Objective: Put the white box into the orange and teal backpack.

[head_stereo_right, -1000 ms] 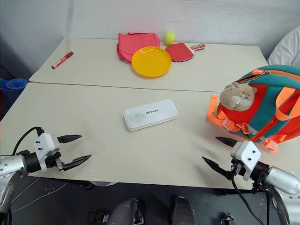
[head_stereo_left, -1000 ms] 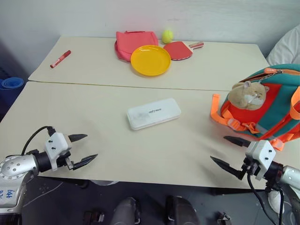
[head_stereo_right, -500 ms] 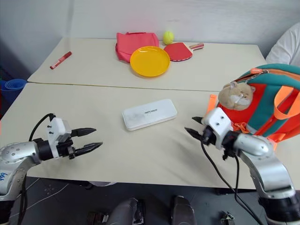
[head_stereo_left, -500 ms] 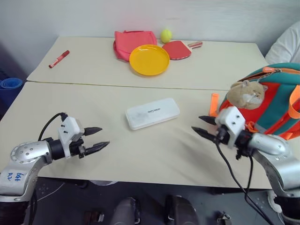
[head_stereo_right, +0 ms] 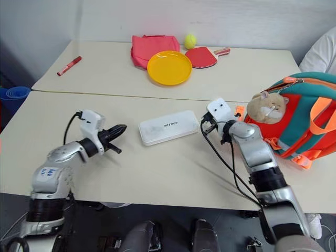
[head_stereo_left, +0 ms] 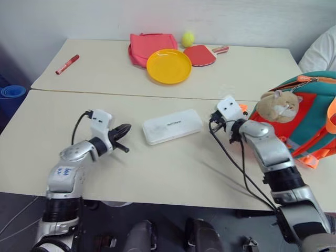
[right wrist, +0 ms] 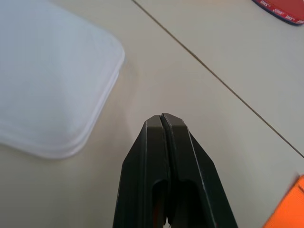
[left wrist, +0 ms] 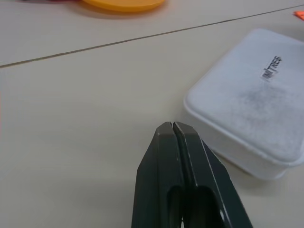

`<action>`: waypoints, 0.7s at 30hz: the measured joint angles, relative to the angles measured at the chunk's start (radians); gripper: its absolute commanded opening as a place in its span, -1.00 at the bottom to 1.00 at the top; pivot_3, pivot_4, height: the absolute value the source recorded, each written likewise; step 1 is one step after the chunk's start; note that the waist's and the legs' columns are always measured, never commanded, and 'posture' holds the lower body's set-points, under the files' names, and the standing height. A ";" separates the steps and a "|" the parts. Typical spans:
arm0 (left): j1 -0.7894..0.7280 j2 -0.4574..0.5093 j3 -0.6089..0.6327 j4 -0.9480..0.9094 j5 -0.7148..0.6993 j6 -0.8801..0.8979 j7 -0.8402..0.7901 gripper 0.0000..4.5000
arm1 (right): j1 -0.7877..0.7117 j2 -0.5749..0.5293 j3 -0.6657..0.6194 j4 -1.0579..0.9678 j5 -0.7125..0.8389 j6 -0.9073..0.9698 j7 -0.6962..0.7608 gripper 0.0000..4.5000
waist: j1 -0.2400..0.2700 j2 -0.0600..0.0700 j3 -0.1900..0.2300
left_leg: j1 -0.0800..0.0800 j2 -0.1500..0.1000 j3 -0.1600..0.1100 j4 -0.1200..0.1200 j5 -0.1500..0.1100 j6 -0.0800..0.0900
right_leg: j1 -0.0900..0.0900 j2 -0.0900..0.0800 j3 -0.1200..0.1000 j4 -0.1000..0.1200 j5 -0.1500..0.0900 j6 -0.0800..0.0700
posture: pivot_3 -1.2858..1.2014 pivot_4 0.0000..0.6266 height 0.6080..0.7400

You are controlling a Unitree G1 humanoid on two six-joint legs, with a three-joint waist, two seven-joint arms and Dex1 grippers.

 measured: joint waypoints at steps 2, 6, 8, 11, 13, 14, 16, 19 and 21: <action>-0.011 -0.007 -0.025 0.013 0.007 0.019 0.000 -0.99 | -0.021 0.026 0.000 0.040 -0.001 -0.003 0.001 -1.00 | -0.002 0.000 0.000 | 0.000 0.000 0.000 0.000 0.000 0.000 | 0.000 0.001 0.000 0.000 0.000 0.000 | 0.03 -0.52 1.00; -0.023 -0.005 -0.060 0.039 0.014 0.062 -0.012 -0.99 | -0.039 0.055 0.005 0.114 -0.002 -0.024 0.031 -1.00 | -0.006 0.000 0.000 | 0.000 0.000 0.000 0.000 0.000 0.000 | 0.000 0.001 0.000 0.000 0.000 0.000 | 0.03 -0.52 1.00; -0.023 -0.003 -0.067 0.040 0.015 0.074 -0.017 -0.99 | -0.041 0.059 0.007 0.130 -0.002 -0.028 0.052 -1.00 | -0.009 0.000 0.000 | 0.000 0.000 0.000 0.000 0.000 0.000 | 0.000 0.001 0.000 0.000 0.000 0.000 | 0.03 -0.52 1.00; -0.023 0.002 -0.065 0.048 0.015 0.067 -0.036 -0.99 | -0.039 0.061 0.002 0.129 0.001 -0.035 0.085 -1.00 | -0.011 0.000 0.000 | 0.000 0.000 -0.001 0.001 0.000 0.000 | 0.000 0.001 0.001 0.000 0.000 0.000 | 0.03 -0.52 1.00; -0.023 0.005 -0.063 0.059 0.015 0.055 -0.051 -0.99 | -0.026 0.061 -0.011 0.107 0.003 -0.033 0.100 -1.00 | -0.012 0.000 0.000 | 0.000 0.000 -0.001 0.001 0.000 0.000 | 0.000 0.001 0.001 0.000 0.000 0.000 | 0.03 -0.52 1.00; -0.023 0.008 -0.063 0.060 0.015 0.052 -0.057 -0.99 | -0.015 0.061 -0.018 0.092 0.004 -0.030 0.105 -1.00 | -0.012 0.000 0.000 | -0.001 0.000 -0.001 0.001 0.000 0.000 | 0.000 0.001 0.001 0.000 0.000 0.000 | 0.03 -0.52 1.00; -0.023 0.017 -0.062 0.060 0.015 0.050 -0.072 -0.99 | 0.013 0.056 -0.024 0.048 0.006 -0.014 0.116 -1.00 | -0.014 0.000 0.000 | -0.001 0.000 -0.001 0.001 0.000 0.000 | 0.000 0.000 0.001 0.000 0.000 0.000 | 0.03 -0.52 1.00; -0.020 0.041 -0.061 0.057 0.015 0.052 -0.101 -0.99 | 0.067 0.040 -0.031 -0.039 0.017 0.020 0.143 -1.00 | -0.017 0.000 0.000 | -0.001 0.000 -0.001 0.001 0.000 0.000 | 0.000 0.000 0.002 0.000 0.000 0.000 | 0.03 -0.52 1.00; 0.002 0.063 -0.061 0.033 0.015 0.052 -0.126 -0.99 | 0.115 0.024 -0.038 -0.113 0.036 0.051 0.172 -1.00 | -0.020 0.000 0.000 | -0.001 0.001 -0.002 0.001 0.000 -0.001 | 0.000 0.000 0.003 0.000 0.000 0.000 | 0.03 -0.52 1.00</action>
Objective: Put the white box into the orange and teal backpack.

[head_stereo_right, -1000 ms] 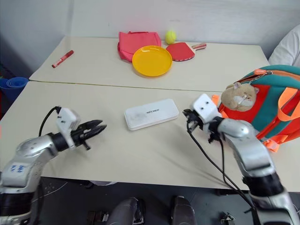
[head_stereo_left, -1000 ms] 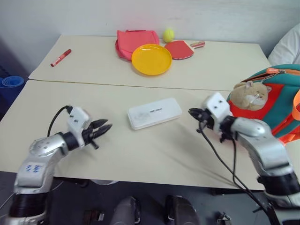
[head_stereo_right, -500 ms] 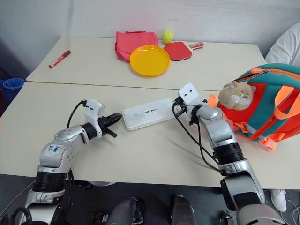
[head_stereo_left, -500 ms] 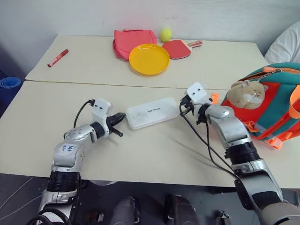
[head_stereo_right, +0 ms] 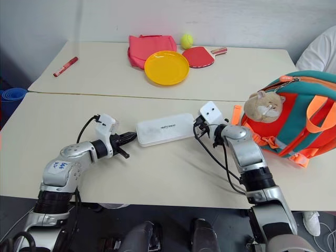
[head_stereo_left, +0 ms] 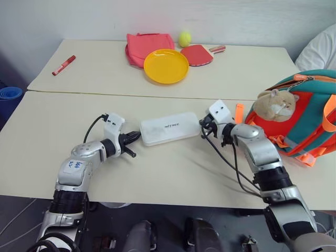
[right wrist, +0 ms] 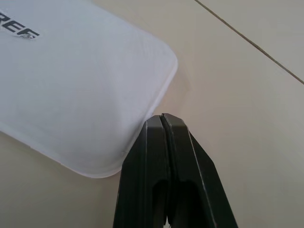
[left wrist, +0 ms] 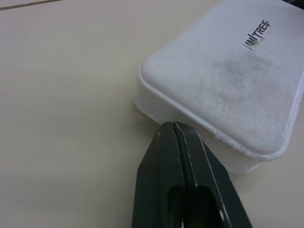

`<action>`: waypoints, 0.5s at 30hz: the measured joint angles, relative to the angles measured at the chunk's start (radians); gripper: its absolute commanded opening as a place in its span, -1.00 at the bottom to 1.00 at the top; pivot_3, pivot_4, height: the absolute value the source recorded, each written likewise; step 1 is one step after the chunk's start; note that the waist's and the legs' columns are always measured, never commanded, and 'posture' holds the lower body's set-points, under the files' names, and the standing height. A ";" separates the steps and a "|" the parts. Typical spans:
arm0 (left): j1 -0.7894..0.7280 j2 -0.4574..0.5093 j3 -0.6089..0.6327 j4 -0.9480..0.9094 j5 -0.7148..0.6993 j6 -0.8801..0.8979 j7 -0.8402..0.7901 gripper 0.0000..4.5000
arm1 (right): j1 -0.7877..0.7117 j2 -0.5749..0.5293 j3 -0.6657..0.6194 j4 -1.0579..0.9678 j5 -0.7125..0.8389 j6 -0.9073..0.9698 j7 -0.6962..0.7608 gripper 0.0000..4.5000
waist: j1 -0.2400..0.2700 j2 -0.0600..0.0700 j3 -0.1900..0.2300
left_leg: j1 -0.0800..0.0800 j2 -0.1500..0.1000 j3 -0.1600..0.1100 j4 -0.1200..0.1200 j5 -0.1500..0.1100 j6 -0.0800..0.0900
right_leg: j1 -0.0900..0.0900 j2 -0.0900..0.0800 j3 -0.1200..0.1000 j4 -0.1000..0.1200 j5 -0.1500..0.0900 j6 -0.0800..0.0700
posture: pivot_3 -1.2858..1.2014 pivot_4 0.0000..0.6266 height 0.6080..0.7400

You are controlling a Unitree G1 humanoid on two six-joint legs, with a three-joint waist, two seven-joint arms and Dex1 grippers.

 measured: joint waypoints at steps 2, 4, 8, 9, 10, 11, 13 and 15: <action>0.026 0.021 -0.001 -0.022 0.000 0.000 -0.029 -0.99 | 0.066 -0.021 -0.011 -0.085 0.034 0.029 0.044 -1.00 | 0.000 0.000 0.000 | 0.000 0.000 0.000 0.000 0.000 0.000 | 0.000 0.000 0.000 -0.001 0.000 0.000 | 0.03 -0.52 1.00; 0.055 0.037 0.001 -0.045 -0.001 0.000 -0.052 -0.99 | 0.121 -0.045 -0.011 -0.155 0.060 0.060 0.080 -1.00 | 0.000 0.000 0.000 | 0.000 0.000 0.000 0.000 0.000 0.000 | 0.000 -0.001 0.001 0.000 0.000 0.000 | 0.03 -0.52 1.00; 0.133 0.079 0.006 -0.120 -0.018 -0.004 -0.129 -0.99 | 0.239 -0.104 -0.021 -0.314 0.106 0.144 0.120 -1.00 | 0.001 0.000 0.000 | 0.000 0.001 0.000 0.000 0.000 -0.001 | 0.000 -0.003 0.001 -0.001 0.000 0.000 | 0.03 -0.52 1.00; 0.150 0.091 0.006 -0.133 -0.025 -0.006 -0.148 -0.99 | 0.260 -0.118 -0.024 -0.346 0.117 0.163 0.127 -1.00 | 0.001 0.000 0.000 | 0.000 0.001 -0.001 0.000 -0.001 -0.001 | 0.000 -0.004 0.001 -0.001 0.000 0.000 | 0.03 -0.52 1.00; 0.168 0.103 0.008 -0.152 -0.027 -0.006 -0.162 -0.99 | 0.280 -0.132 -0.030 -0.380 0.126 0.184 0.129 -1.00 | 0.001 0.000 0.000 | 0.000 0.001 -0.001 0.000 -0.001 -0.001 | 0.000 -0.005 0.001 -0.001 0.000 0.000 | 0.03 -0.52 1.00; 0.187 0.119 0.013 -0.169 -0.033 -0.006 -0.182 -0.99 | 0.310 -0.149 -0.037 -0.424 0.143 0.209 0.134 -1.00 | 0.002 0.000 0.000 | 0.000 0.001 -0.001 0.000 -0.001 -0.001 | 0.000 -0.005 0.001 -0.001 0.000 0.000 | 0.03 -0.52 1.00; 0.225 0.137 0.026 -0.203 -0.054 -0.003 -0.207 -0.99 | 0.368 -0.180 -0.059 -0.504 0.177 0.249 0.149 -1.00 | 0.002 0.000 0.000 | 0.000 0.001 -0.001 -0.001 -0.002 -0.001 | -0.001 -0.006 0.001 -0.001 0.000 -0.001 | 0.03 -0.52 1.00; 0.260 0.146 0.040 -0.238 -0.083 0.002 -0.233 -0.99 | 0.428 -0.218 -0.089 -0.577 0.216 0.282 0.163 -1.00 | 0.004 0.000 0.000 | -0.001 0.001 -0.001 -0.001 -0.003 0.000 | -0.001 -0.007 0.001 -0.002 0.000 -0.001 | 0.03 -0.52 1.00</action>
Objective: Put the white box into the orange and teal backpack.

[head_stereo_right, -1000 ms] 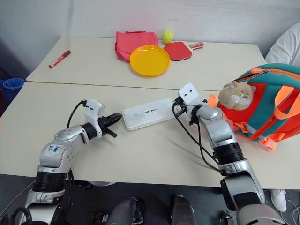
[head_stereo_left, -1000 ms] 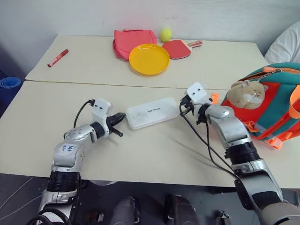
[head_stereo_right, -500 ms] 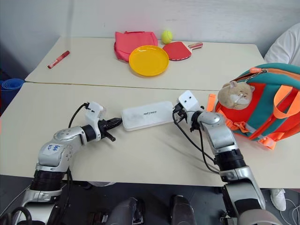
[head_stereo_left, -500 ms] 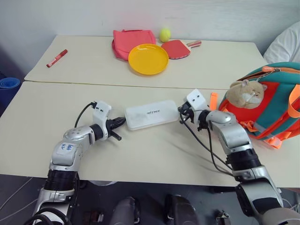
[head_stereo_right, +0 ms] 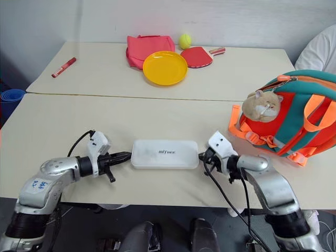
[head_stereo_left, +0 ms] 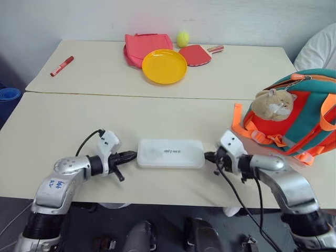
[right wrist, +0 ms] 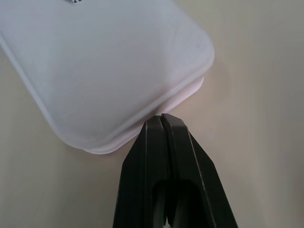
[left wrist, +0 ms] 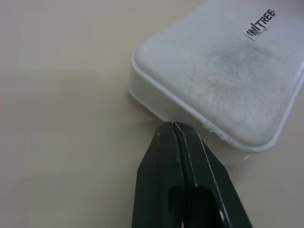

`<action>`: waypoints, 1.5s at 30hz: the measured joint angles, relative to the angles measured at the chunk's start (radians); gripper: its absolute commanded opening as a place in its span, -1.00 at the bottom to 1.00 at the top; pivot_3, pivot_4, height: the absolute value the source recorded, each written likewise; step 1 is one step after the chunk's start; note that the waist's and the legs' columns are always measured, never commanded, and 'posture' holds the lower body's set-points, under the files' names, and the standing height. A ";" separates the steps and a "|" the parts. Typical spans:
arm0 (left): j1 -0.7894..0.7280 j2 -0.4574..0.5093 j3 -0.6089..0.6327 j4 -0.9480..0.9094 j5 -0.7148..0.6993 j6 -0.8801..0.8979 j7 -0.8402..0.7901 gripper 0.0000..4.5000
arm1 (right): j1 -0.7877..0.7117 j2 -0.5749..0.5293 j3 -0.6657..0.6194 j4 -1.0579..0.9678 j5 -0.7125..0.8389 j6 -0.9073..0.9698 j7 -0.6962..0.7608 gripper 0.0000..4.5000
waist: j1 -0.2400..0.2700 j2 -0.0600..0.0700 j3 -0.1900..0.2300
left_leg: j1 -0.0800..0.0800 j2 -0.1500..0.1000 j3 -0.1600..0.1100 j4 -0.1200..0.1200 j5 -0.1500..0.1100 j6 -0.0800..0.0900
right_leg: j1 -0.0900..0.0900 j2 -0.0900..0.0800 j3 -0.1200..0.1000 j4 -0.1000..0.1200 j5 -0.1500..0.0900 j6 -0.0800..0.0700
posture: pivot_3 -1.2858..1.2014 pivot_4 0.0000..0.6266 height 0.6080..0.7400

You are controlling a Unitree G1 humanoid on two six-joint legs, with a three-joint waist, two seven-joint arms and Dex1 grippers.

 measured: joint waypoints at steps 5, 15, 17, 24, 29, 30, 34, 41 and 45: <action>0.046 0.040 0.039 -0.052 -0.065 0.011 -0.051 -0.91 | 0.104 -0.045 -0.074 -0.117 0.091 0.056 0.014 -1.00 | 0.011 0.000 0.000 | 0.001 0.000 0.000 0.000 -0.005 -0.005 | 0.000 -0.001 0.000 -0.003 0.000 0.000 | 0.03 -0.52 1.00; -0.076 0.163 0.057 0.126 -0.239 0.386 -0.130 0.31 | 0.252 -0.110 -0.105 -0.024 0.057 -0.170 0.017 -1.00 | 0.035 -0.001 0.000 | 0.003 -0.001 -0.001 0.002 -0.004 -0.005 | 0.002 0.000 -0.001 -0.002 -0.001 -0.001 | 0.03 -0.52 1.00; -0.178 0.171 0.050 0.198 -0.287 0.561 -0.123 0.62 | 0.253 -0.113 -0.103 -0.007 0.057 -0.198 0.022 -1.00 | 0.037 -0.001 0.000 | 0.003 -0.001 -0.001 0.002 -0.002 0.000 | 0.003 0.002 -0.001 0.000 -0.001 -0.001 | 0.03 -0.52 1.00; -0.450 0.103 0.000 0.454 -0.331 0.866 -0.100 0.99 | 0.211 -0.150 -0.069 0.059 0.028 -0.287 0.060 -1.00 | 0.043 -0.003 0.000 | 0.004 -0.001 0.000 0.003 -0.001 0.000 | 0.003 0.008 0.000 0.003 -0.001 -0.001 | 0.03 -0.52 1.00; -0.508 0.039 -0.037 0.520 -0.330 0.904 -0.088 0.99 | 0.147 -0.148 -0.020 0.112 -0.003 -0.333 0.073 -1.00 | 0.037 -0.003 -0.001 | 0.007 0.000 0.002 0.003 -0.001 0.000 | 0.005 0.007 0.004 0.002 -0.001 -0.001 | 0.03 -0.52 1.00; -0.518 0.021 -0.043 0.524 -0.330 0.910 -0.079 0.99 | 0.130 -0.132 -0.012 0.124 -0.006 -0.332 0.069 -1.00 | 0.037 -0.004 -0.001 | 0.007 0.000 0.002 0.004 -0.001 0.000 | 0.005 0.006 0.004 0.002 -0.001 -0.001 | 0.03 -0.52 1.00; -0.528 -0.029 -0.054 0.522 -0.338 0.917 -0.060 0.99 | 0.092 -0.094 0.029 0.127 -0.021 -0.329 0.046 -1.00 | 0.036 -0.004 -0.002 | 0.007 0.001 0.002 0.004 -0.001 -0.002 | 0.004 0.005 0.006 0.002 -0.001 -0.001 | 0.03 -0.52 1.00; -0.528 -0.066 -0.059 0.541 -0.403 0.918 -0.017 0.99 | 0.054 -0.079 0.055 0.128 -0.030 -0.309 0.046 -1.00 | 0.039 -0.004 -0.001 | 0.007 0.001 0.002 0.004 -0.001 -0.002 | 0.004 0.005 0.006 0.002 -0.001 -0.001 | 0.03 -0.52 1.00; -0.526 -0.107 -0.066 0.564 -0.469 0.929 0.014 0.99 | 0.037 -0.075 0.078 0.125 -0.024 -0.306 0.070 -1.00 | 0.042 -0.004 -0.001 | 0.006 0.001 0.002 0.004 -0.001 -0.002 | 0.004 0.005 0.006 0.003 -0.001 -0.001 | 0.03 -0.52 1.00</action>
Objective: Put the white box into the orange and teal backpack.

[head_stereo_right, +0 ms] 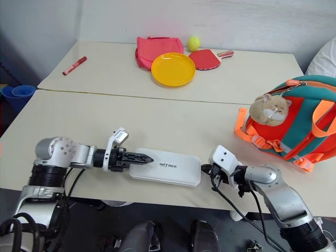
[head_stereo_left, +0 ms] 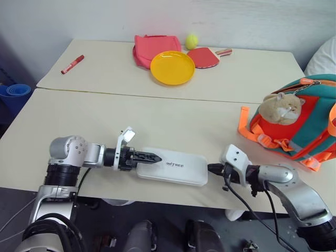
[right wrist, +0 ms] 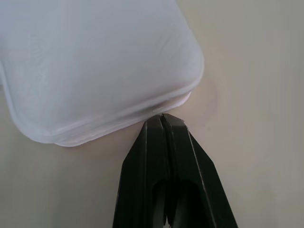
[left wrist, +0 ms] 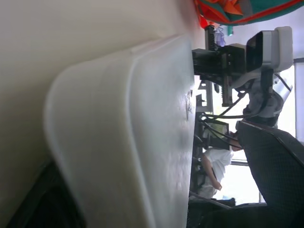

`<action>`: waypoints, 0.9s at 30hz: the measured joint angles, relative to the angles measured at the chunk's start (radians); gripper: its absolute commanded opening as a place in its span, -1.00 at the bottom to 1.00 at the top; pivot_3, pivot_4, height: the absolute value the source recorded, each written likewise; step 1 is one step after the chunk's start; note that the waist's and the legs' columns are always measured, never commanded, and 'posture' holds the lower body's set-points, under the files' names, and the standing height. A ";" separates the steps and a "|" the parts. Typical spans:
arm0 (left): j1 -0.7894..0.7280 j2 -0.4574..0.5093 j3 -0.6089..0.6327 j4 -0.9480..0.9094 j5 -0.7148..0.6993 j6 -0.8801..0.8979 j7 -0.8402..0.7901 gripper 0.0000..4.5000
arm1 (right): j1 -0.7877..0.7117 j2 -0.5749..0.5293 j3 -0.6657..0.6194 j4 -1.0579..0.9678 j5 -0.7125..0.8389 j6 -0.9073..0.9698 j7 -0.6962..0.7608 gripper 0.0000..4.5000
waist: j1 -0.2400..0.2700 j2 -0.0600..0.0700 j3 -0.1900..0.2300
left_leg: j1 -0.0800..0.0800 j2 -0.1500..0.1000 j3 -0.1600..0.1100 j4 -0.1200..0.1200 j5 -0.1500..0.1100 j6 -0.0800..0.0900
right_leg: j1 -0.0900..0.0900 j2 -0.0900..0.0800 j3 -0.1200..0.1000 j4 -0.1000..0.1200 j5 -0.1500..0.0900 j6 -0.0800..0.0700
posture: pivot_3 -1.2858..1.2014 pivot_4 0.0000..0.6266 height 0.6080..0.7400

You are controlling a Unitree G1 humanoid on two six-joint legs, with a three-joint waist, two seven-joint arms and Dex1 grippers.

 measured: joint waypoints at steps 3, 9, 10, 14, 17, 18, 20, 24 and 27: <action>0.000 0.000 -0.002 0.009 -0.039 0.006 0.026 0.60 | -0.002 0.003 -0.001 -0.006 0.011 0.014 0.004 -1.00 | 0.000 0.000 0.000 | 0.000 0.000 0.000 0.000 0.000 0.000 | 0.000 0.000 0.000 0.000 0.000 0.000 | 0.03 -0.52 1.00; 0.000 0.011 -0.005 0.017 -0.106 0.007 0.046 -0.26 | 0.081 -0.010 -0.055 -0.031 0.032 -0.006 0.013 -1.00 | 0.004 0.000 0.000 | 0.000 0.000 0.000 0.000 0.000 0.000 | 0.000 0.000 0.000 -0.001 0.000 0.000 | 0.03 -0.52 1.00; 0.003 0.019 -0.005 0.006 -0.114 0.007 0.047 -0.38 | 0.121 -0.010 -0.089 -0.041 0.050 -0.007 0.014 -1.00 | 0.004 0.000 0.000 | -0.001 0.000 0.000 0.000 0.000 0.000 | 0.000 0.000 0.000 -0.001 0.000 0.000 | 0.03 -0.52 1.00; 0.052 0.025 0.027 -0.090 -0.127 -0.032 0.017 -0.46 | 0.253 0.045 -0.269 -0.079 0.158 0.003 -0.014 -0.83 | 0.003 0.000 0.000 | -0.001 0.000 0.000 -0.001 0.000 0.000 | 0.000 0.000 0.000 -0.001 0.000 0.000 | 0.03 -0.52 1.00; 0.100 0.040 0.022 -0.182 -0.127 -0.116 -0.056 -0.46 | 0.364 0.065 -0.415 -0.123 0.221 0.006 -0.031 -0.45 | 0.003 0.000 0.000 | 0.000 0.000 0.000 -0.001 -0.001 -0.001 | 0.000 0.000 0.000 -0.003 0.000 0.000 | 0.03 -0.52 1.00; 0.110 0.045 0.022 -0.204 -0.126 -0.149 -0.078 -0.46 | 0.409 0.065 -0.458 -0.129 0.231 -0.003 -0.023 -0.31 | 0.004 0.000 0.000 | 0.000 0.000 0.000 -0.001 -0.001 -0.002 | 0.000 0.000 0.001 -0.003 0.000 -0.001 | 0.03 -0.52 1.00; 0.127 0.053 0.020 -0.226 -0.102 -0.263 -0.147 -0.46 | 0.509 0.074 -0.581 -0.118 0.257 -0.024 -0.012 0.01 | 0.007 0.000 0.000 | 0.000 0.000 0.000 -0.001 -0.004 -0.006 | 0.000 0.000 0.001 -0.003 0.000 -0.001 | 0.03 -0.52 1.00; 0.178 0.045 0.018 -0.284 -0.027 -0.518 -0.281 -0.46 | 0.604 0.113 -0.800 -0.075 0.279 -0.101 -0.011 0.60 | 0.006 0.001 0.000 | 0.000 0.001 0.001 -0.001 -0.005 -0.006 | 0.000 0.000 0.002 -0.004 0.000 -0.001 | 0.03 -0.52 1.00; 0.212 0.061 -0.009 -0.309 0.028 -0.652 -0.374 -0.46 | 0.664 0.160 -0.902 -0.026 0.302 -0.179 0.016 0.97 | 0.004 0.001 0.000 | 0.001 0.001 0.001 -0.003 -0.005 -0.007 | -0.001 0.001 0.002 -0.004 -0.001 -0.003 | 0.03 -0.52 1.00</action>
